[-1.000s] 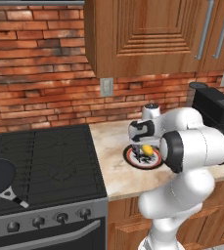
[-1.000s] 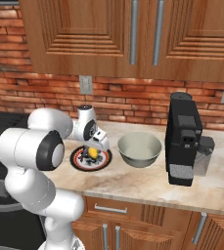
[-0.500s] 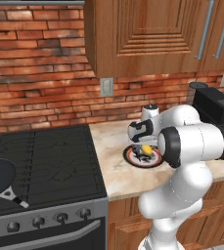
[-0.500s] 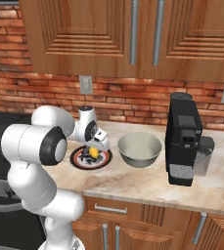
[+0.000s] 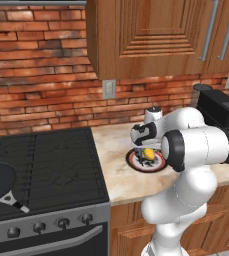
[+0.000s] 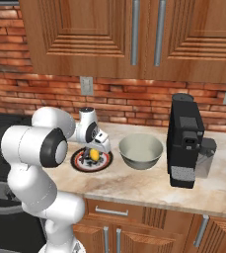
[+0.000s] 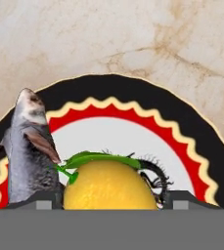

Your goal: Place the fish on the plate and place the lemon on the same plate.

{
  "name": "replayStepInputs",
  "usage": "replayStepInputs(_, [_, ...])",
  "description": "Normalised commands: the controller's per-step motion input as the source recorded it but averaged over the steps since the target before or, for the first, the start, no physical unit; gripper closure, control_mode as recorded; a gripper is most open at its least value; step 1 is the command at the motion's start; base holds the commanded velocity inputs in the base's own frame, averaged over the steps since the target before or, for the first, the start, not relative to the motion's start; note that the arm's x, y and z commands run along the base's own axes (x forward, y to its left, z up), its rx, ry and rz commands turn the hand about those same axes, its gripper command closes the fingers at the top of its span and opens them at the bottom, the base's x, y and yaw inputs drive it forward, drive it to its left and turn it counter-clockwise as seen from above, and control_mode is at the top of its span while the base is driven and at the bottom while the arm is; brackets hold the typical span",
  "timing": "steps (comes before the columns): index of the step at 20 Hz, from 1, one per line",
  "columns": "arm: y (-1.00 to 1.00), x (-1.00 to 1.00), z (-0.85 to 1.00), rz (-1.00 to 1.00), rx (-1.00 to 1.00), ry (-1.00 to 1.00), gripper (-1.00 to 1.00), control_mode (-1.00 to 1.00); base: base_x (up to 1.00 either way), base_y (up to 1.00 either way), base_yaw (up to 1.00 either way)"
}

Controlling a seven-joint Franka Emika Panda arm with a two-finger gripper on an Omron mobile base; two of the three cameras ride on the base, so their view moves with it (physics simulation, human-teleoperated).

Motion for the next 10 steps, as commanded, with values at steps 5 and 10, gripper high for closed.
replayStepInputs(5, [0.0, 0.0, 0.45, 0.0, -0.01, 0.0, -1.0, -1.0, 0.0, 0.0, 0.0])
replayStepInputs(10, [0.0, -0.08, 0.91, 0.0, 0.0, 0.01, -1.0, -1.0, 0.0, 0.0, 0.0])
